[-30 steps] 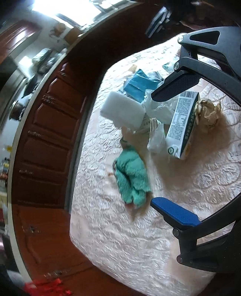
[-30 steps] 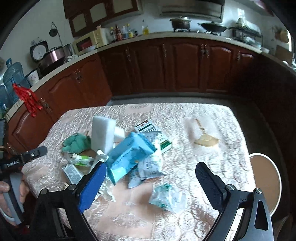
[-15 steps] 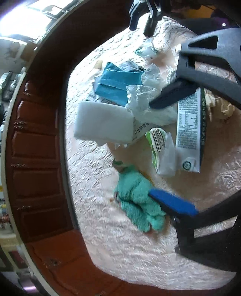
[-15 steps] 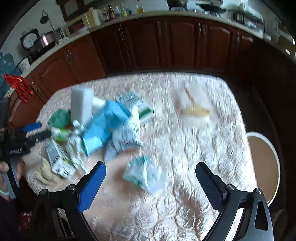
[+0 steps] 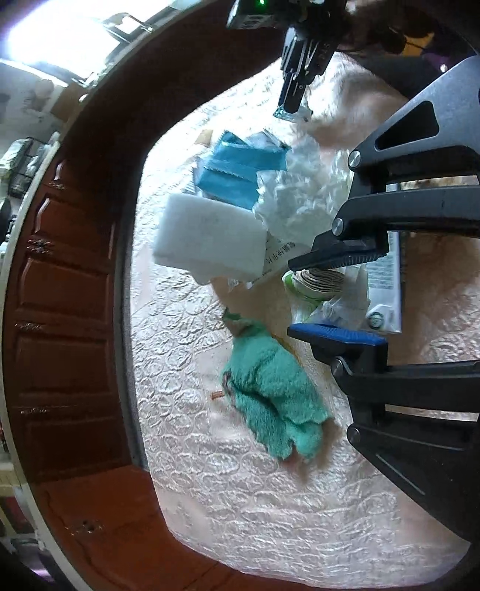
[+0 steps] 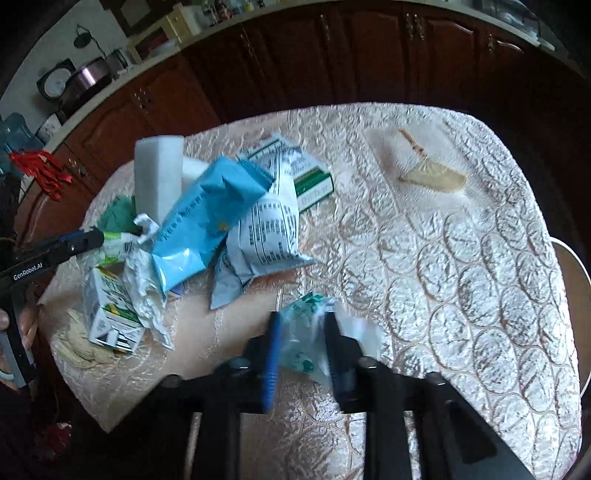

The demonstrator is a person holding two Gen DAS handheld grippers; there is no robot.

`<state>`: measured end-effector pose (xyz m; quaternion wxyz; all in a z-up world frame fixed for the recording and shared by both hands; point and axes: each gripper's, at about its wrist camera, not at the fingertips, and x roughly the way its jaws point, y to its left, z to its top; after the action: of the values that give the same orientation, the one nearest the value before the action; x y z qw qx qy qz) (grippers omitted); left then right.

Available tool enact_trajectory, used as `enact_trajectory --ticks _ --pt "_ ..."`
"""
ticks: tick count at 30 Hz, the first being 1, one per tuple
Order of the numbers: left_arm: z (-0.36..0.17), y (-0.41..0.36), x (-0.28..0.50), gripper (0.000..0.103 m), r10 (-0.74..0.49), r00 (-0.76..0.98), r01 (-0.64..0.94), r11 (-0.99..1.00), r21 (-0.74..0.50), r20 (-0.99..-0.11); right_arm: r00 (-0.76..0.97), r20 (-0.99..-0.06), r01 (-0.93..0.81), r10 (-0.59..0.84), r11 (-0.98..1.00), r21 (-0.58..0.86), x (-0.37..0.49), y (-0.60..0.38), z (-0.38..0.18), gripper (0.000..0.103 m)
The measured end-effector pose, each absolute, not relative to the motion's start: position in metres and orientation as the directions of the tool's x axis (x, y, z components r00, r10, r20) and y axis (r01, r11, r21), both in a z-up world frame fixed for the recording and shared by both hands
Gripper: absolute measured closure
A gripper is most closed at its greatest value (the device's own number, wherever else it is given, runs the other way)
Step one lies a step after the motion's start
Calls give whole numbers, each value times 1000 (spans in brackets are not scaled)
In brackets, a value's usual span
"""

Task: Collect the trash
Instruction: 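Carry both items to the white bucket and open both grippers to drop them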

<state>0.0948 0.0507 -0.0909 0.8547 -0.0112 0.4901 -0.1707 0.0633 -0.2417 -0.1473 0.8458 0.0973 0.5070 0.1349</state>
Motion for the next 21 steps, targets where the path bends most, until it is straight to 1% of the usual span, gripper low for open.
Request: enact_trajectory --ticks 2,4,6,9,13,15,21 --pt "-77 53 89 77 -338 468 284 933 -223 -817 476 -813 -130 334 942 311 60 -251 -135 90" --pt "-61 48 83 77 -356 483 299 926 -232 -800 496 -800 -125 337 940 318 54 -257 -126 91" --pt "-43 38 77 77 -376 498 328 916 -231 -781 525 -781 -116 338 938 327 49 -268 -113 91" --pt "-22 12 72 77 -436 493 388 885 -258 -753 563 -765 -91 314 943 320 41 -288 -101 91" --pt "-2 -40 72 77 -514 457 463 834 -299 -726 606 -750 -29 266 949 313 29 -324 -87 91" --pt "3 -69 73 77 -537 441 499 813 -301 -719 623 -748 18 229 952 307 24 -348 -84 91" --pt "5 -169 75 77 -609 350 571 741 -353 -711 636 -762 168 123 941 293 13 -426 -91 91"
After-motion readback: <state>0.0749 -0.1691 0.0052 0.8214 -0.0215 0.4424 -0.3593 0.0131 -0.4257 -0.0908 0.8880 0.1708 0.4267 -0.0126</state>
